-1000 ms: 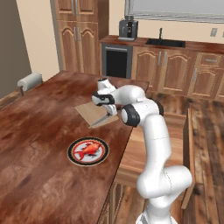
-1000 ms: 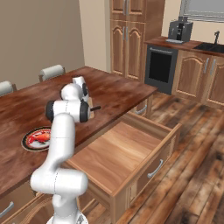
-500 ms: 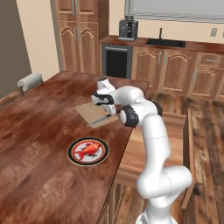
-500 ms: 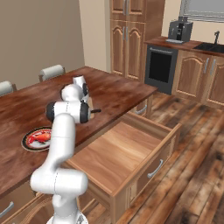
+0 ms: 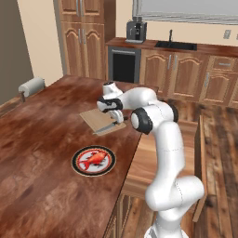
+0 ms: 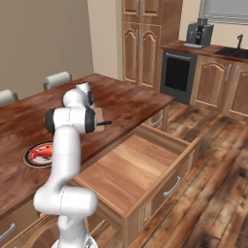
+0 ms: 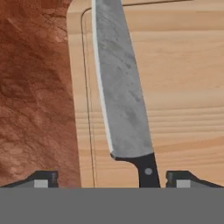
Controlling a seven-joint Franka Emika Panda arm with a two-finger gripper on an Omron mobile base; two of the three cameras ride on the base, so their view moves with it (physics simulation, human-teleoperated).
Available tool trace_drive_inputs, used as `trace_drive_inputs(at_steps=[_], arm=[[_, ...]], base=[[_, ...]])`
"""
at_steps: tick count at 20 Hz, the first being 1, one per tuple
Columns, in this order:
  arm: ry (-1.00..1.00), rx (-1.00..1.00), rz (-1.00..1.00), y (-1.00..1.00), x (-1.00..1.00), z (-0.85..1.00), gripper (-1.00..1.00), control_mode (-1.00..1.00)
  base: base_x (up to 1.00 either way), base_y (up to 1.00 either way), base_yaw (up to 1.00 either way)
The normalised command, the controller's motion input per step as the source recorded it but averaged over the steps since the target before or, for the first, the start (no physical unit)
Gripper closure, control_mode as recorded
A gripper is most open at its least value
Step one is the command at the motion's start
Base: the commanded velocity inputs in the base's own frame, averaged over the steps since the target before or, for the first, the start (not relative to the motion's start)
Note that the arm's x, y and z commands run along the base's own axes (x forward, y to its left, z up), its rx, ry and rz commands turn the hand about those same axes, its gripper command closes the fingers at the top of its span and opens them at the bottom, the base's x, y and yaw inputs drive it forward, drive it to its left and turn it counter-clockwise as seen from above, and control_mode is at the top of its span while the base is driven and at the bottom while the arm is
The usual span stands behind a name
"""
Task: Pick up the knife from the drawer and place it on the cutting board. Then place the meat from the plate to the cutting board.
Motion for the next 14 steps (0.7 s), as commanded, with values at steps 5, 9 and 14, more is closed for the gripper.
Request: trace_drive_inputs(at_steps=[5, 9, 14], arm=[[-0.15, 0.09, 0.00, -0.11, -0.95, 0.02, -1.00, -1.00], [-0.08, 0.16, -0.01, -0.15, -0.96, 0.25, -1.00, -1.00], [-0.03, 0.18, -0.03, -0.05, -0.98, 0.32, -1.00, -1.00]], base=[[0.00, 0.00, 0.00], [0.00, 0.00, 0.00], [0.00, 0.00, 0.00]])
